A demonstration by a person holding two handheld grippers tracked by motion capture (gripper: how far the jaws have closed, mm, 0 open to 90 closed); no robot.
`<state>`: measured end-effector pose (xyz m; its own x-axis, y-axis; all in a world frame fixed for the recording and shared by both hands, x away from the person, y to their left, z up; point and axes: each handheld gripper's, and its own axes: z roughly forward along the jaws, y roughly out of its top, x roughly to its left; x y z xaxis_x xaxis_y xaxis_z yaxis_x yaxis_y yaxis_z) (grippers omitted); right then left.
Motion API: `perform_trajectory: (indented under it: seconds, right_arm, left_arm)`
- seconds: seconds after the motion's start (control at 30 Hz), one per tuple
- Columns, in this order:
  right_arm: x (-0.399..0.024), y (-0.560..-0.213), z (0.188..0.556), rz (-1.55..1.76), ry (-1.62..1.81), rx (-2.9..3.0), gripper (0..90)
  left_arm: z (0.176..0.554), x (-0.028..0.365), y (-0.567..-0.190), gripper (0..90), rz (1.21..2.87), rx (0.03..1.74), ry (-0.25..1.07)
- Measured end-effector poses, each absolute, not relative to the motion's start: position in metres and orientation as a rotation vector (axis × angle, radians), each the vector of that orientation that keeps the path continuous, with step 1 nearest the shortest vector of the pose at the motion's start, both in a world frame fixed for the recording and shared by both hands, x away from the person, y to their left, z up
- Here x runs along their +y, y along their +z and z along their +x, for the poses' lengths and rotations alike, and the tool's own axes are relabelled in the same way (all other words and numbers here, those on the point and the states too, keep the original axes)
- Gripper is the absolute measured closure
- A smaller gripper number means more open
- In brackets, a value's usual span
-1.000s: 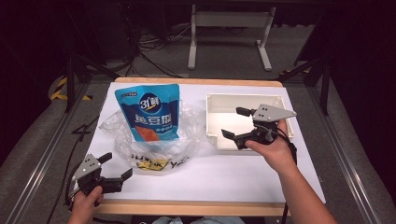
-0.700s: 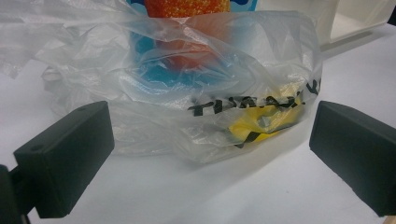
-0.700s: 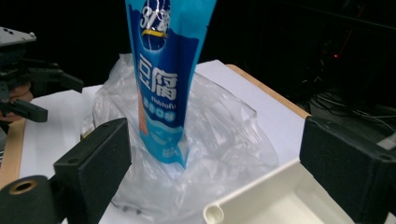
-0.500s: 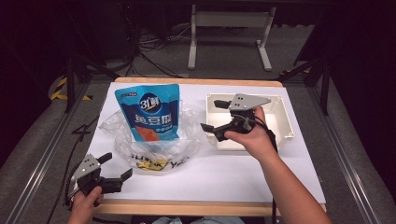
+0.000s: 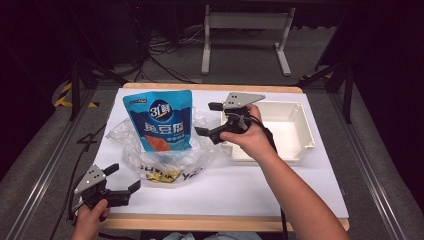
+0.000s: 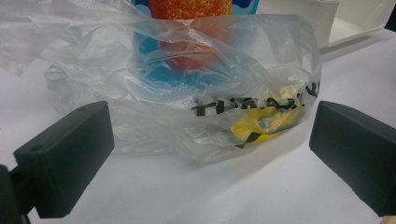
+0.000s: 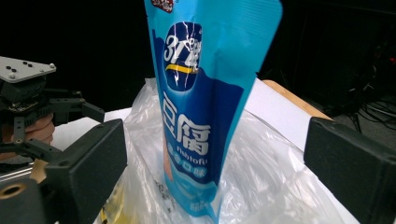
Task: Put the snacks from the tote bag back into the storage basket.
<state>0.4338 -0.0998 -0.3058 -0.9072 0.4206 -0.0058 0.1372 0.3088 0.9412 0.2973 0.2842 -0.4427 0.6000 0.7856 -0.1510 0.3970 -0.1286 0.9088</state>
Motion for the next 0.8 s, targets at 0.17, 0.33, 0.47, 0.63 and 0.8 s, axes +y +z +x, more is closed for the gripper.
perform_trajectory:
  seconds: [0.17,0.33,0.47,0.63,0.8]
  right_arm:
    - [-0.090,-0.308,0.440,0.426,1.672,2.323,5.4]
    - [-0.081,-0.311,0.449,0.429,1.672,2.322,5.3]
    - [-0.074,-0.314,0.453,0.431,1.667,2.320,5.3]
    - [-0.062,-0.323,0.459,0.428,1.640,2.300,5.4]
    - [-0.051,-0.332,0.462,0.402,1.617,2.324,5.6]
  left_arm:
    - [0.297,0.284,-0.443,0.6,1.742,0.975,0.447]
    - [0.297,0.285,-0.443,0.6,1.738,0.975,0.442]
    - [0.297,0.285,-0.442,0.5,1.736,0.974,0.441]
    - [0.297,0.286,-0.442,0.6,1.734,0.975,0.440]
    - [0.297,0.286,-0.442,0.5,1.729,0.977,0.437]
